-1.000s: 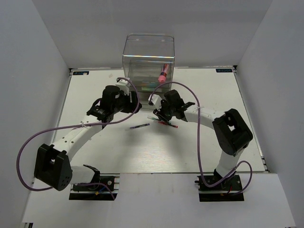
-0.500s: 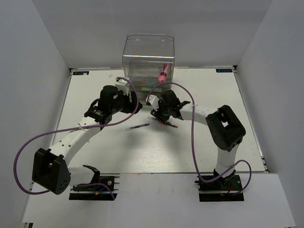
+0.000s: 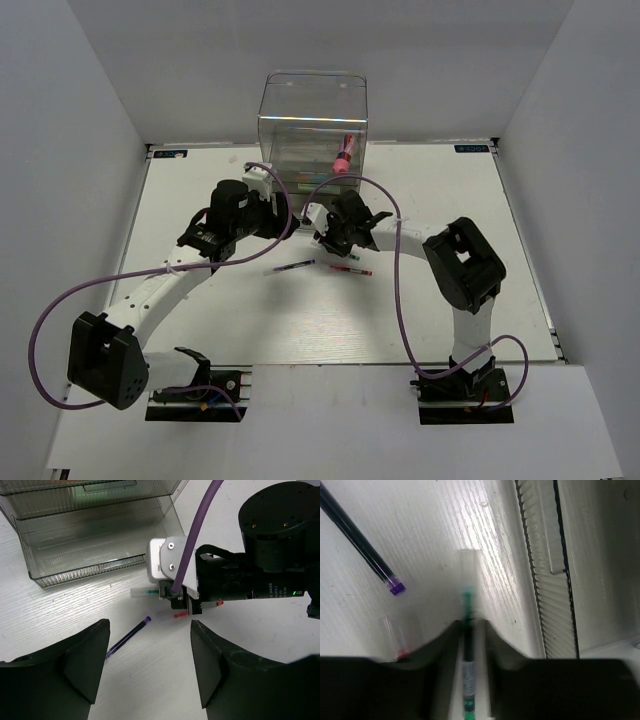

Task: Sort the stationery into containers
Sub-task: Pick up the pen from the center of the board, then place the pen in the storage box.

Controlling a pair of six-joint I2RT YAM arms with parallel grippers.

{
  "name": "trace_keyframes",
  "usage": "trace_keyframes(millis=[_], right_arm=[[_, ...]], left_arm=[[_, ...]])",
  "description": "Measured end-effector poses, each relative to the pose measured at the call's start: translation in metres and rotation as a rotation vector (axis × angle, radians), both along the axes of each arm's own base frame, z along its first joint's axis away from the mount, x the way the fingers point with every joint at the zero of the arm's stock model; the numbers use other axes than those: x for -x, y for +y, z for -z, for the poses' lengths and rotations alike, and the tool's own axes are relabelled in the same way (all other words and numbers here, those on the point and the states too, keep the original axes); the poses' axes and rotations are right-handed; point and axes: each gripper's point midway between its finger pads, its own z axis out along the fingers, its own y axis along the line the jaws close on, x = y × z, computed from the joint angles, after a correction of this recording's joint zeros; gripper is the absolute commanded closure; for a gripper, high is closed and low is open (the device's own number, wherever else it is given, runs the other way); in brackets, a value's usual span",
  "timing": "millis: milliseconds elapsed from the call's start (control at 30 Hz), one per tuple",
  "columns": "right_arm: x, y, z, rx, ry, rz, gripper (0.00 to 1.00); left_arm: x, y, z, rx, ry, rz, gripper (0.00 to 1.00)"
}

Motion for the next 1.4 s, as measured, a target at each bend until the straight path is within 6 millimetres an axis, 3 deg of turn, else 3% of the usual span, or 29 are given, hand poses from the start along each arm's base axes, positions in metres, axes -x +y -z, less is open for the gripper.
trace_keyframes(millis=[133,300,333,367,467,600,667,800,933,1167,1300,1400], right_arm=[[0.002,0.004,0.001,0.003,0.007,-0.031,0.96],[0.007,0.005,-0.001,-0.002,0.018,-0.054,1.0],[0.009,0.004,-0.002,-0.001,0.025,-0.058,1.0],[0.013,0.003,-0.004,0.0,0.034,-0.063,1.0],[0.017,0.002,-0.024,-0.021,0.021,-0.074,1.0],[0.014,0.007,-0.071,-0.089,-0.068,-0.087,1.0],[0.01,0.009,-0.091,-0.112,-0.114,-0.095,1.0],[-0.003,0.014,-0.111,-0.122,-0.185,-0.107,1.0],[-0.024,0.016,-0.116,-0.09,-0.279,-0.113,1.0],[-0.069,0.023,-0.103,0.017,-0.396,-0.113,1.0],[-0.085,0.027,-0.099,0.055,-0.429,-0.116,0.73],[-0.093,0.03,-0.094,0.074,-0.438,-0.122,0.6]], left_arm=[[0.0,0.0,0.0,-0.001,0.001,0.0,0.3],[-0.002,0.0,0.011,-0.018,0.027,-0.003,0.44],[-0.002,0.0,0.015,-0.022,0.036,-0.003,0.52],[-0.002,0.0,0.019,-0.029,0.05,-0.003,0.68],[-0.001,0.001,0.031,-0.051,0.084,-0.003,0.83],[-0.001,0.002,0.043,-0.084,0.126,0.004,0.79],[-0.002,0.002,0.046,-0.098,0.137,0.009,0.66],[-0.001,0.003,0.052,-0.124,0.159,0.016,0.53],[-0.002,0.004,0.059,-0.149,0.189,0.02,0.52],[0.0,0.006,0.07,-0.185,0.226,0.033,0.52],[0.001,0.006,0.074,-0.203,0.237,0.047,0.48],[-0.002,0.008,0.082,-0.219,0.263,0.048,0.45]])
